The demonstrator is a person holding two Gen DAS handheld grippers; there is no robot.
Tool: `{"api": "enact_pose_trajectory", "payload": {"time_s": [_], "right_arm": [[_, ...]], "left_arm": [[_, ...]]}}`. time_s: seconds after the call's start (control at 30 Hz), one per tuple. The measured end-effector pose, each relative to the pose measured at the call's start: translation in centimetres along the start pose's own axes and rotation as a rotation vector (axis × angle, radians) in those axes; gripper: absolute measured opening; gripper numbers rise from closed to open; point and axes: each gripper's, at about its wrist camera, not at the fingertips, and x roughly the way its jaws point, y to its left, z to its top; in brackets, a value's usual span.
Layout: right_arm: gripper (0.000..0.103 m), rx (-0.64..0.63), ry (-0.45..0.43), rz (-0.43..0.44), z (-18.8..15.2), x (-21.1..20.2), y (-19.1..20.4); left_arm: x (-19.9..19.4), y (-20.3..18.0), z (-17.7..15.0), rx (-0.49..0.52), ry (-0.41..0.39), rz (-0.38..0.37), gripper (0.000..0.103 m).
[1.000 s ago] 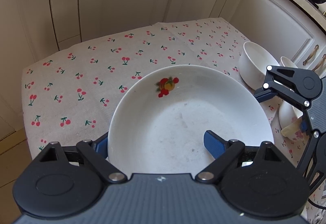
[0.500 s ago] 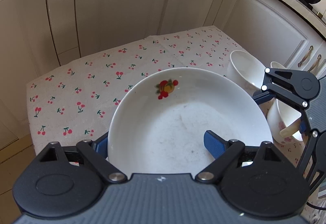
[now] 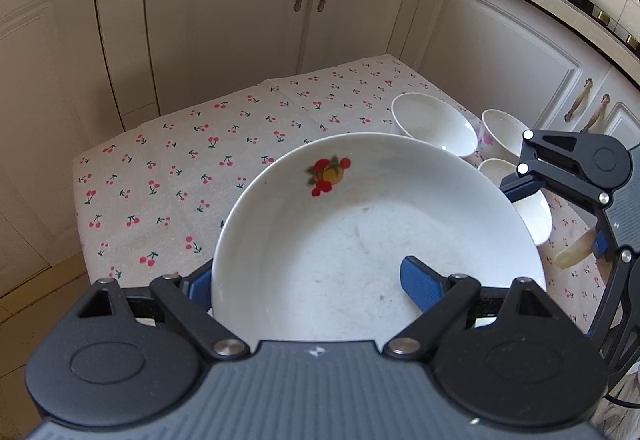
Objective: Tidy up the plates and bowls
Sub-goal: 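Lift the fruit-decal plate with the left gripper toward the plate stack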
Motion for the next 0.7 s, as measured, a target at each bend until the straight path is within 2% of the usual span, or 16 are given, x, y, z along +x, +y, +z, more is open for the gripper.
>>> {"api": "enact_pose_trajectory", "payload": {"time_s": [0.3, 0.7], "right_arm": [[0.103, 0.005, -0.007, 0.012, -1.8, -2.8, 4.5], [0.103, 0.024, 0.020, 0.033, -4.6, -3.1, 8.4]], "left_arm": [[-2.7, -2.4, -3.5, -0.018, -0.001, 0.005, 0.091], [-3.7, -4.8, -7.9, -0.030, 0.018, 0.000, 0.091]]}}
